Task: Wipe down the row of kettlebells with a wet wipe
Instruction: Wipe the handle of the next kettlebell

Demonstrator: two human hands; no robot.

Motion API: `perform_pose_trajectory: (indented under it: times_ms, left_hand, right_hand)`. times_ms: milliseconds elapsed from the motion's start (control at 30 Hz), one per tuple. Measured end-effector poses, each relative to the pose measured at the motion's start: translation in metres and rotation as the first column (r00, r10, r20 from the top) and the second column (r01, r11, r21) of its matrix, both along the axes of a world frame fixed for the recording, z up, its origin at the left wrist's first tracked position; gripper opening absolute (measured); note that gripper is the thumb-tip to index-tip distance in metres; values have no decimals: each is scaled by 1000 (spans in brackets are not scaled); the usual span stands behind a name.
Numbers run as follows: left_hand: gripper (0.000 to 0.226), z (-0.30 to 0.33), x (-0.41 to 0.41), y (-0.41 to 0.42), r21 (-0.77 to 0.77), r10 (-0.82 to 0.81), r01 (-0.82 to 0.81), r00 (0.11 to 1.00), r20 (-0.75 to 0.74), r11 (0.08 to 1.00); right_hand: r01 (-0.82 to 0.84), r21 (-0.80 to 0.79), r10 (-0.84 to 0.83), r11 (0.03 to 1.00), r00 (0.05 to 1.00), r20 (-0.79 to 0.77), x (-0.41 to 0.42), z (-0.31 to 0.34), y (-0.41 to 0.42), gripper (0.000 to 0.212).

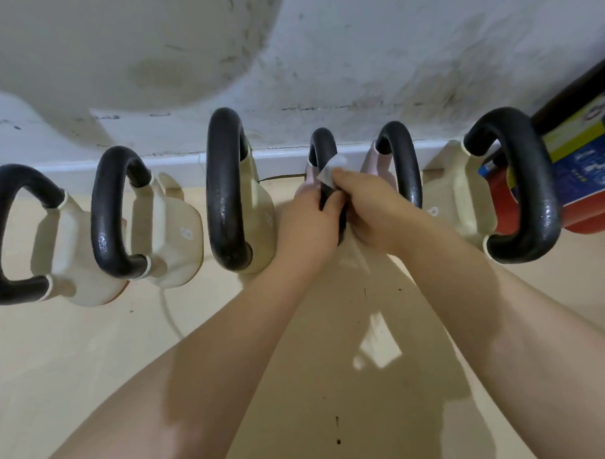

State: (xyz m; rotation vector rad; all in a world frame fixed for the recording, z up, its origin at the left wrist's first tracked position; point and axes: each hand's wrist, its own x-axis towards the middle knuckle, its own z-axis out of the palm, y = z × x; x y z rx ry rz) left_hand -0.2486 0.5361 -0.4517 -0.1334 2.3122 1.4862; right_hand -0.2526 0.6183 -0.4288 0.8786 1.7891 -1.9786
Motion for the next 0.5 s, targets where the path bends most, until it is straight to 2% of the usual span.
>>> perform_pose_trajectory:
  times_ms: [133,233,333,433,500]
  left_hand:
    - [34,1,-6,0,47,32,-34,999,33,998]
    - [36,1,-7,-12,137,41,-64,985,166,989]
    - [38,9,-3,-22,380,143,-315,897,417,870]
    - [39,7,7,-20,496,144,-382,880,452,779]
    - [49,7,14,-21,524,148,-405,873,464,749]
  right_hand:
    - [56,-13,-56,998,996,-75,1,-12,-1,31]
    - [-4,41,8,999,993,-114,19,-38,-8,27]
    - [-28,165,53,986,988,-144,40,-54,-4,29]
    - [27,145,7,989,972,-233,32,-52,-7,24]
    - [13,172,45,985,943,-329,35,-49,-16,25]
